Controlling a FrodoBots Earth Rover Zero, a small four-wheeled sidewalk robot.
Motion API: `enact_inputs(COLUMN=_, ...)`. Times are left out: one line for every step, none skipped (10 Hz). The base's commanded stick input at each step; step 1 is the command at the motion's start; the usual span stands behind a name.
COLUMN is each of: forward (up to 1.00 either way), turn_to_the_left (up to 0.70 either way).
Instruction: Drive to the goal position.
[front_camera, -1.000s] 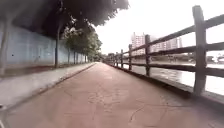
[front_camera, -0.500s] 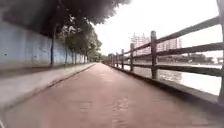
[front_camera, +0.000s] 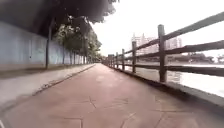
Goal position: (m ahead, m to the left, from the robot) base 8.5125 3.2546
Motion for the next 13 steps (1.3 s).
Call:
enact_inputs(forward=1.00, turn_to_the_left=0.00)
enact_inputs(forward=1.00, turn_to_the_left=0.00)
enact_inputs(forward=1.00, turn_to_the_left=0.00)
enact_inputs(forward=1.00, turn_to_the_left=0.00)
enact_inputs(forward=1.00, turn_to_the_left=0.00)
enact_inputs(forward=1.00, turn_to_the_left=0.00)
enact_inputs(forward=1.00, turn_to_the_left=0.00)
enact_inputs(forward=0.99, turn_to_the_left=0.00)
enact_inputs(forward=0.99, turn_to_the_left=0.00)
enact_inputs(forward=0.99, turn_to_the_left=0.00)
enact_inputs(forward=0.99, turn_to_the_left=0.00)
enact_inputs(forward=0.99, turn_to_the_left=0.00)
enact_inputs(forward=0.98, turn_to_the_left=0.00)
